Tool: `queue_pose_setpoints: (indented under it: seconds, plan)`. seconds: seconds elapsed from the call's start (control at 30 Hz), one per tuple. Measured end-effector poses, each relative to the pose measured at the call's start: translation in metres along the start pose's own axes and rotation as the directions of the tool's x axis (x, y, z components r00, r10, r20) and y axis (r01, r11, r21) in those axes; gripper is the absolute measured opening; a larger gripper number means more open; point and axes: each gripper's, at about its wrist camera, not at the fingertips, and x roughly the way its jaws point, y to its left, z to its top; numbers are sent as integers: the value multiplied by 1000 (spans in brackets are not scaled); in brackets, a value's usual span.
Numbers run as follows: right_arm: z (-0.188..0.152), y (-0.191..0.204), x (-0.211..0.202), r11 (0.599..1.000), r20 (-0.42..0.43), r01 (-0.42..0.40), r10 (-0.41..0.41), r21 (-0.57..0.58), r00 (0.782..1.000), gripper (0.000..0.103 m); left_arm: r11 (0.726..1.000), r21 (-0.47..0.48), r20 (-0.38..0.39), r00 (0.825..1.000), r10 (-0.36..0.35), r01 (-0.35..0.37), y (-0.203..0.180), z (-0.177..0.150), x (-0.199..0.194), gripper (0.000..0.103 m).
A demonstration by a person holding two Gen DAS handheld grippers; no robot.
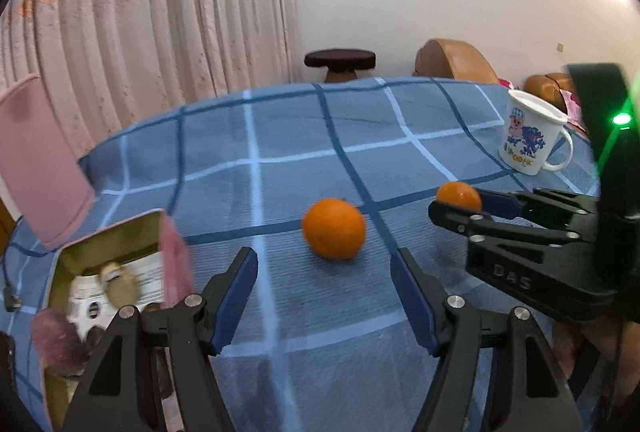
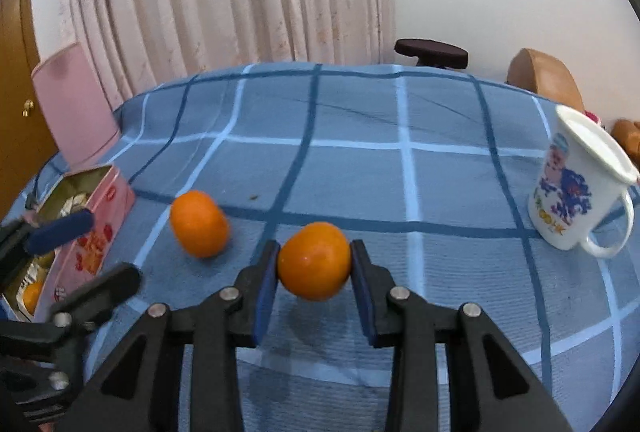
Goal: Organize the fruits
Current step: 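Grasp an orange with the left tool while the right tool grasps another orange, then carry both oranges over the tin box with both tools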
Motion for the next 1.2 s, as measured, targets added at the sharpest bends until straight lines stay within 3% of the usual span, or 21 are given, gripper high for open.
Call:
queue_pose_setpoints:
  seconds: [0.3,0.37,0.43,0.47,0.67,1.2]
  plan:
    - [2,-5,-6,999,35,0,-1,35,999,38,998,-61,-97,995,-16,10,-2,16,47,69]
    - [2,-3,-7,1000,40,-9,8,26,999,38,996,-83,-111,993,-25,16,0,18,54,63]
    - [2,0,-8,1000,46,-5,4,15,999,38,996,-87,-124,992,-31,20,0,19,61,50]
    - [1,-1,-9,1000,49,-5,4,15,999,38,996,-89,-126,992,-26,15,0,18,64,49]
    - [-1,-1,-15,999,78,-28,27,21,997,38,992,-112,-100,993,-70,59,5,13,54,47]
    - [-8,12,-35,998,153,-54,59,-36,986,38,994,-91,47,998,-50,54,2,-6,4,47]
